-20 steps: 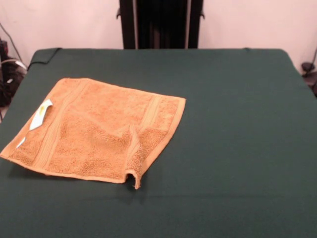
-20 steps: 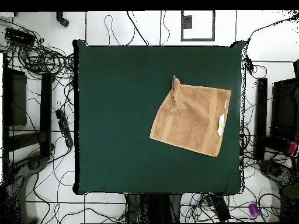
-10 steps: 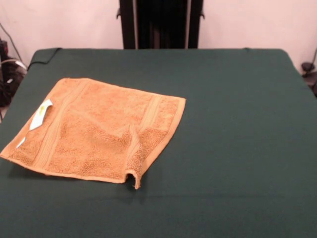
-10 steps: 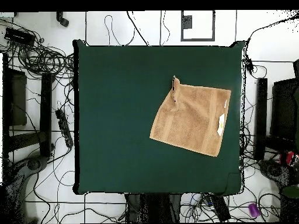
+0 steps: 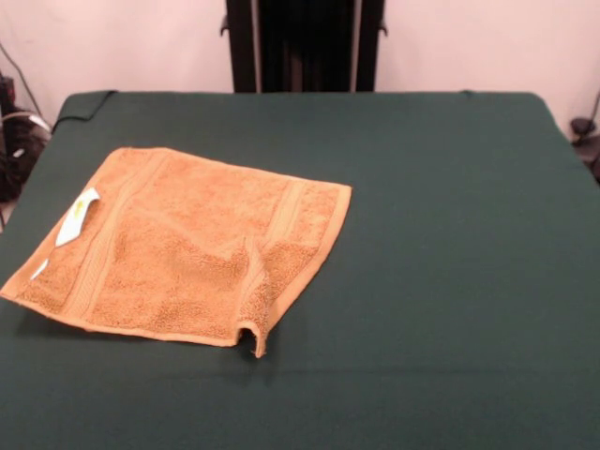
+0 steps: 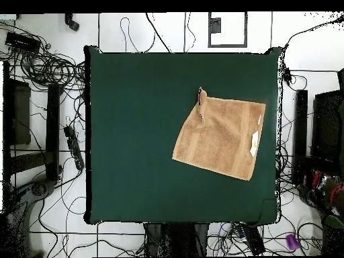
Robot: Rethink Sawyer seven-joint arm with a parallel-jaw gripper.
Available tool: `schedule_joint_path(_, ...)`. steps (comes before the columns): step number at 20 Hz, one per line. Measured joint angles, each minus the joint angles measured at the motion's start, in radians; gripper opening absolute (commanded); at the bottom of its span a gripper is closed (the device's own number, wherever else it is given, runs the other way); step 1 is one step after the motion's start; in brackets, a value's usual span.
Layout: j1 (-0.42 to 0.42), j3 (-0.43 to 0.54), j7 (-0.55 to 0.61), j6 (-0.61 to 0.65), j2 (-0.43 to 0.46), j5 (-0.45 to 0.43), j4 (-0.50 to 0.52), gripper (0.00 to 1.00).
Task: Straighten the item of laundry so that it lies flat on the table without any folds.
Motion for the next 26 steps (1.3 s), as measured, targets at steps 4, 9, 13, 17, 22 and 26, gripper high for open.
schedule_joint_path(4,0.034,-0.027,0.011,-0.027,0.0,0.015,0.013,1.0)
schedule_joint_path(9,0.088,-0.071,0.024,-0.064,0.0,0.032,0.024,1.0)
schedule_joint_path(13,0.144,-0.12,0.035,-0.099,0.0,0.066,0.035,1.0)
schedule_joint_path(17,0.195,-0.167,0.06,-0.138,0.0,0.107,0.047,1.0)
schedule_joint_path(22,0.237,-0.205,0.1,-0.182,0.001,0.146,0.059,1.0)
schedule_joint_path(26,0.268,-0.235,0.14,-0.218,0.003,0.184,0.068,1.0)
